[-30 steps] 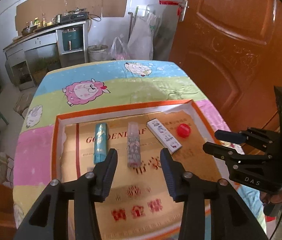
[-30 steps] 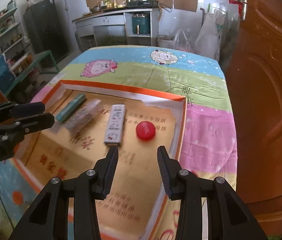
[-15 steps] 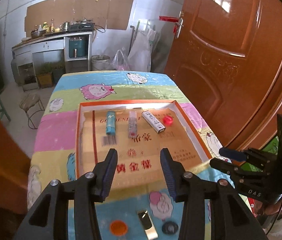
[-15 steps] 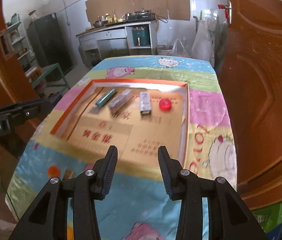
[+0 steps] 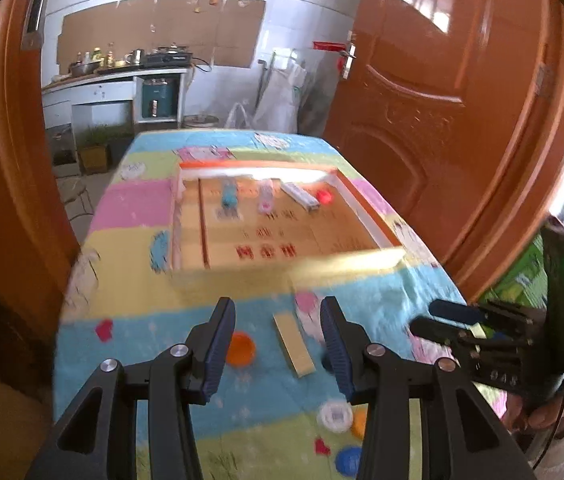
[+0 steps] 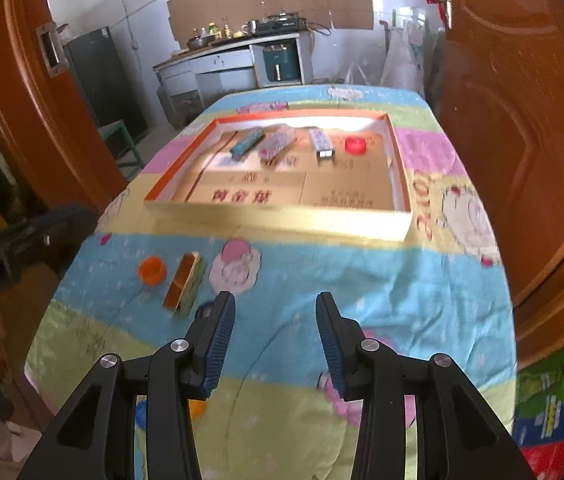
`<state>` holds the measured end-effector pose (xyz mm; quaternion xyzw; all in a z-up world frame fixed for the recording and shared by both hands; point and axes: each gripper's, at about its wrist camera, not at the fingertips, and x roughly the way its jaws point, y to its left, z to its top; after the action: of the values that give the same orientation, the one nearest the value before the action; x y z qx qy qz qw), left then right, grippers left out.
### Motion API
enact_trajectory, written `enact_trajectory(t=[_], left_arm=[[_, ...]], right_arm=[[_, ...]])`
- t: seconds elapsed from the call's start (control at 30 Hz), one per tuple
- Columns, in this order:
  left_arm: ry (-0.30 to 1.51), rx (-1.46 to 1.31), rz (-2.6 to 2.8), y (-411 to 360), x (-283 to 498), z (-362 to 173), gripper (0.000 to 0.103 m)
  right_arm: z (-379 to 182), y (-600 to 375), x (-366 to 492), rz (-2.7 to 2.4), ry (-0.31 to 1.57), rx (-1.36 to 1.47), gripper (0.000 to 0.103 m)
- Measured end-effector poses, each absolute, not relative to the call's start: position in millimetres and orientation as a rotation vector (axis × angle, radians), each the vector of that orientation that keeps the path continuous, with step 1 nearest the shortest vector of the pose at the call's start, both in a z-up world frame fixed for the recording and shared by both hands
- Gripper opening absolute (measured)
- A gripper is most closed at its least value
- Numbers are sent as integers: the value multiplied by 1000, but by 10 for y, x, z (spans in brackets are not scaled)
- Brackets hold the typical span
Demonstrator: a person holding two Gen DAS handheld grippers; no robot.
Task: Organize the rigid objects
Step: 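Withdraw both tools from the tray toward the caps on the bedspread, then grasp the blue cap with the left tool while the right tool grasps the orange printed cap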
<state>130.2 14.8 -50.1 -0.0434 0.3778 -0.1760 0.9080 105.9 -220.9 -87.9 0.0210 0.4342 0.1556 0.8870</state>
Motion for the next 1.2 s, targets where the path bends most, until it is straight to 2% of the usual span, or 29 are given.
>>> enact_trajectory(t=[0.27, 0.47, 1.0, 1.13, 1.2], left_arm=[[840, -84, -509, -122, 773, -1000, 44], [814, -26, -566, -289, 447, -1155, 44], [787, 93, -497, -395, 381, -1430, 44], [768, 105, -454, -371, 352, -1442, 31], [766, 89, -451, -332, 352, -1431, 31]], right_arm=[[-1057, -2223, 700, 309, 920, 95, 43], [-1084, -2232, 479, 306, 909, 105, 43], [-1113, -2312, 302, 271, 898, 123, 43], [-1146, -2284, 286, 282, 907, 118, 43], [-1176, -2236, 284, 303, 914, 107, 43]])
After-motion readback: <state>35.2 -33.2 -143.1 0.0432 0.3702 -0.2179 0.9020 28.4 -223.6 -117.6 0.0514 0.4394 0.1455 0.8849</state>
